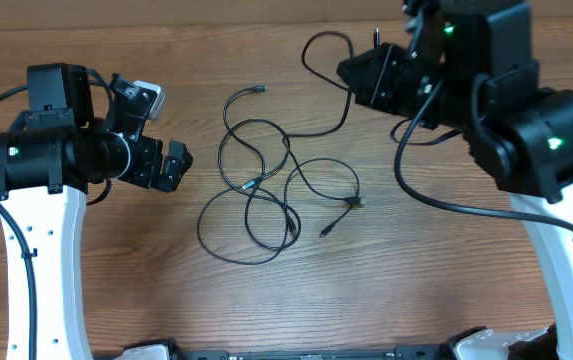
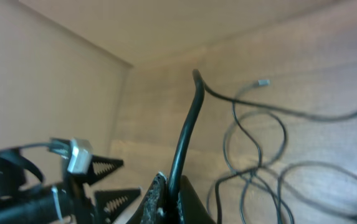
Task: Untangle cables
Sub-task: 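Carry the held cable far right off the table with the right gripper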
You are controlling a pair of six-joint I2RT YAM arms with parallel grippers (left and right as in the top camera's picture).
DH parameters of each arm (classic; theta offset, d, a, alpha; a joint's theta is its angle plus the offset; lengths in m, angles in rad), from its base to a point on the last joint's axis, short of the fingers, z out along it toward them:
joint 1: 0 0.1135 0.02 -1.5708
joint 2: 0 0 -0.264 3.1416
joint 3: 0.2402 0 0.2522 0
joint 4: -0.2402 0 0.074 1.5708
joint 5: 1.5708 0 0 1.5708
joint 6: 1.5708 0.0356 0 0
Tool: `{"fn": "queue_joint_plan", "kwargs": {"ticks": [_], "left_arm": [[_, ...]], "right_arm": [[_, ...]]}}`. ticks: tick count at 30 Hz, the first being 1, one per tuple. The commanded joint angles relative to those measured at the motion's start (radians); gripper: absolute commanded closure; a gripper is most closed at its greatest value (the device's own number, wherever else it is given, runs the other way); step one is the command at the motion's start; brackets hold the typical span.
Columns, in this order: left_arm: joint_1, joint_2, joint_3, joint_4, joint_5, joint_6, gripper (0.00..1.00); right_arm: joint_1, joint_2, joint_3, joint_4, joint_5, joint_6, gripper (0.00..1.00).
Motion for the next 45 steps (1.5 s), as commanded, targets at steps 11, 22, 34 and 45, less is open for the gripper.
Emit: {"fn": "queue_joint_plan", "kwargs": {"ticks": [11,22,34,45], "left_arm": [[0.005,-0.001,0.008,-0.002,0.015,0.011,0.01],[0.005,-0.001,0.008,-0.002,0.015,0.011,0.00],[0.005,-0.001,0.008,-0.002,0.015,0.011,0.00],[0.005,-0.001,0.008,-0.002,0.015,0.011,0.00]], "right_arm": [[-0.189,-0.027,0.080,0.130,0.003,0.023,0.96],[-0.399,-0.027,0.079,0.158,0.249,0.018,0.96],[-0.694,-0.026,0.079,0.157,0.495,0.019,0.96],[-0.948,-0.026,0.077,0.078,0.664,0.019,0.96]]}}
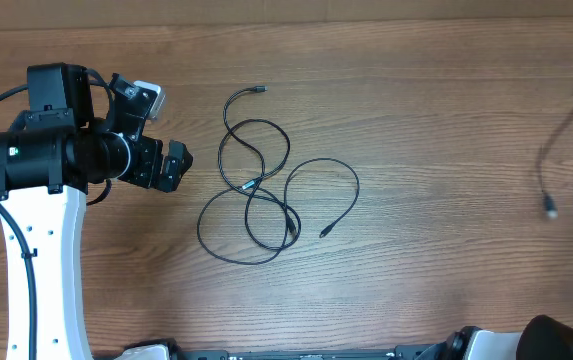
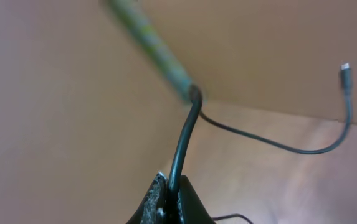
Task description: Untangle cables
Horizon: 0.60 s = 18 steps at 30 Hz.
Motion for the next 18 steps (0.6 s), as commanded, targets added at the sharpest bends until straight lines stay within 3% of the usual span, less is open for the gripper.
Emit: {"fn": "queue_joint_plan", "kwargs": {"ticks": [1,10,18], "left_arm": [[0.005,-0.001,0.008,-0.002,0.015,0.012,0.00],[0.005,-0.001,0.008,-0.002,0.015,0.012,0.00],[0.005,-0.001,0.008,-0.002,0.015,0.012,0.00]], "right_arm": [[-0.082,-0.026,0.029,-0.034,0.097,-0.001,0.96],[-0.323,-0.015,0.019,-0.144,0.179,0.002,0.96],[-0.455,0.031,-0.031,-0.142,0.101,0.003,0.96]]}}
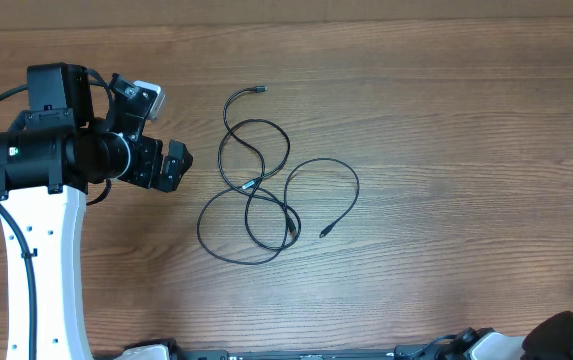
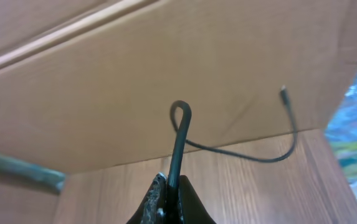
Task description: Untangle cables
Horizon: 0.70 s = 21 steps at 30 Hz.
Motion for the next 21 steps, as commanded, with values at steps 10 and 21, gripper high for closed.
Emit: {"fn": "queue_joint_plan", "kwargs": {"ticks": [10,21], "left_arm": [[0.005,-0.001,0.008,-0.002,0.015,0.011,0.00],[0.005,-0.001,0.008,-0.002,0.015,0.011,0.01]], "right_arm": [[-0.019,0.137,-0.076,-0.008,-0.076,0.003,0.96],[-0.019,0.221,-0.157,-0.004,-0.077,0.003,0.96]]}}
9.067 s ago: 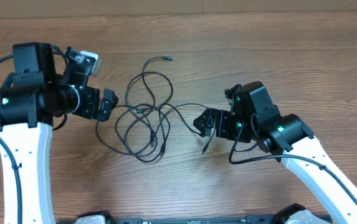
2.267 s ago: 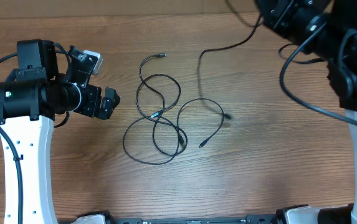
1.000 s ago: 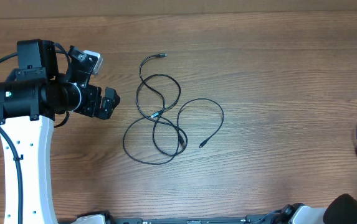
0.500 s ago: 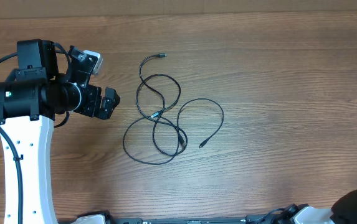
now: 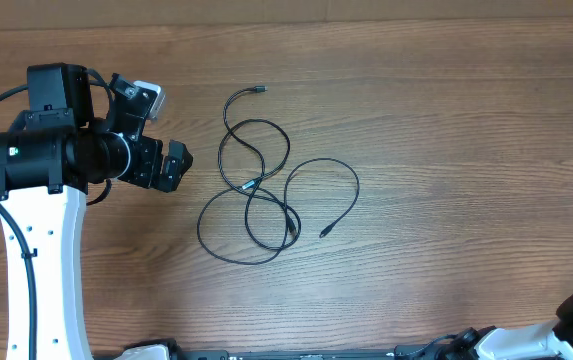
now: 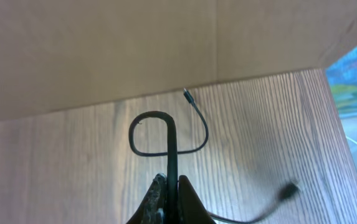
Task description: Untangle cables
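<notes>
Black cables lie tangled in loops at the table's middle; one plug points to the back and another end to the front right. My right gripper is shut on a separate black cable, which curls into a loop above the fingers and ends in a small plug. In the overhead view only a strand of this cable and part of the right arm show, at the front right corner. My left gripper hovers open just left of the tangle.
A cardboard wall stands along the table's back edge. The table's right edge shows in the right wrist view, with something blue and white beyond it. A blurred cable end hangs low at the right.
The right wrist now looks down onto the table's far right corner instead of at the cardboard wall. The held cable's loop is wider. The right arm shows more at the front right corner.
My right gripper was shut on a cable at the back of the table, its length running into the tangle. Then that cable was out of the tangle, hanging at the right edge, then at the front right corner, where it remains. The left arm has stayed still.
</notes>
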You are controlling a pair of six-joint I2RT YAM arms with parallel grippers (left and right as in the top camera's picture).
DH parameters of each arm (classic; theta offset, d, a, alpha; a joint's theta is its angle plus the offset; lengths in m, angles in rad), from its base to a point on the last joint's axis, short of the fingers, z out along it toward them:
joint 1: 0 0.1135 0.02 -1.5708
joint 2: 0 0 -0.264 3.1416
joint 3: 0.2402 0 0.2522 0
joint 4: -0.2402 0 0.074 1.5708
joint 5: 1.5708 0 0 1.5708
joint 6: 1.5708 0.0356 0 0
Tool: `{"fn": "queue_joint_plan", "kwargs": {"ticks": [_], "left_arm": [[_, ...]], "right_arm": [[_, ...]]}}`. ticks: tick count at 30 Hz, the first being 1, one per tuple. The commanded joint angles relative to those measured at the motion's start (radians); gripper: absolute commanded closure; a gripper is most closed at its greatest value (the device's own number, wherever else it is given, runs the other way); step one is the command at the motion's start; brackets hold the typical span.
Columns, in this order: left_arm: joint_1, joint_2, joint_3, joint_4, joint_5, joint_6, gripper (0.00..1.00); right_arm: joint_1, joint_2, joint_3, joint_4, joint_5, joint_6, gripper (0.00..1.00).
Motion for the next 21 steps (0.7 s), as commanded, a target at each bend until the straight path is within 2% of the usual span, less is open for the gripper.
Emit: {"fn": "queue_joint_plan", "kwargs": {"ticks": [1,18,21], "left_arm": [[0.005,-0.001,0.008,-0.003,0.015,0.012,0.00],[0.005,-0.001,0.008,-0.003,0.015,0.012,0.00],[0.005,-0.001,0.008,-0.003,0.015,0.012,0.00]], "right_arm": [[-0.002,0.019,-0.029,0.006,-0.001,0.003,0.96],[-0.002,0.040,-0.303,0.146,0.005,0.031,0.96],[-0.002,0.040,-0.337,0.146,0.011,0.057,0.91]]}}
